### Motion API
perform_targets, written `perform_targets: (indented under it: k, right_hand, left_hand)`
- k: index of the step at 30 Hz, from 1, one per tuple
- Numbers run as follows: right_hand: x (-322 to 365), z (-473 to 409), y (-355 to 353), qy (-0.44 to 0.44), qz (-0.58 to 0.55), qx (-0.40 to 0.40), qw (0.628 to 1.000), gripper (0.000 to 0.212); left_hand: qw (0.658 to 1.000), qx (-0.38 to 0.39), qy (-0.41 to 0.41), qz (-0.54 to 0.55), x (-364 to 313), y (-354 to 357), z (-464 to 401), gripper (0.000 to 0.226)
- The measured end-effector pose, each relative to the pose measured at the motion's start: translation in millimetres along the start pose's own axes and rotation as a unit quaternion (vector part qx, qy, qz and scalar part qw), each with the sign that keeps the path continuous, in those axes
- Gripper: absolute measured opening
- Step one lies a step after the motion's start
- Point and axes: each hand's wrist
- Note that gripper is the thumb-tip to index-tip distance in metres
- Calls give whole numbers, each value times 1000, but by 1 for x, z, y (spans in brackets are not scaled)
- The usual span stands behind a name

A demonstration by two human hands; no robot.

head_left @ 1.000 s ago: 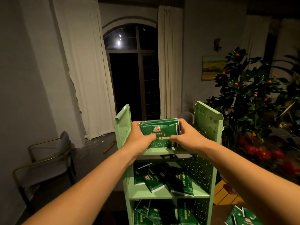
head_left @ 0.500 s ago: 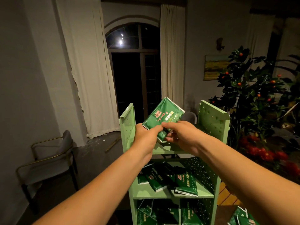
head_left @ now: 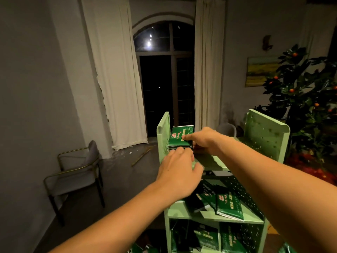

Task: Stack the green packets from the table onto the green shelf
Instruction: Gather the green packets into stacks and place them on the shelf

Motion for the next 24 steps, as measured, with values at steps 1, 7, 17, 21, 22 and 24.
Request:
perform_targets:
  k: [1, 7, 17, 21, 22, 24]
  right_hand:
    - [3, -1, 5, -4, 20, -5, 1000, 36]
    - [-1, -7, 10, -44, 171, -47, 983, 45]
    - [-15, 11, 10, -4, -124, 44, 991, 25]
    - [-11, 13, 9, -20, -35, 25, 999, 37]
    - [-11, 14, 9, -23, -30, 28, 999, 37]
    - [-12, 18, 8, -33, -17, 32, 999, 31]
  left_hand:
    - [999, -2, 18, -32, 4, 0, 1, 26]
    - [989, 30, 43, -138, 14, 0, 2, 47]
    - [981, 43, -5, -189, 4, 5, -18, 38]
    - [977, 59, -6, -205, 0, 2, -20, 43]
    - [977, 64, -5, -204, 0, 2, -19, 43]
    - [977, 67, 6, -204, 0, -1, -15, 41]
Point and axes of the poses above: each hand's wrist, its own z-axis away from the middle knuckle, its own y-axis out of the palm, x = y × z, and after that the axes turned 3 degrees about z, right-handed
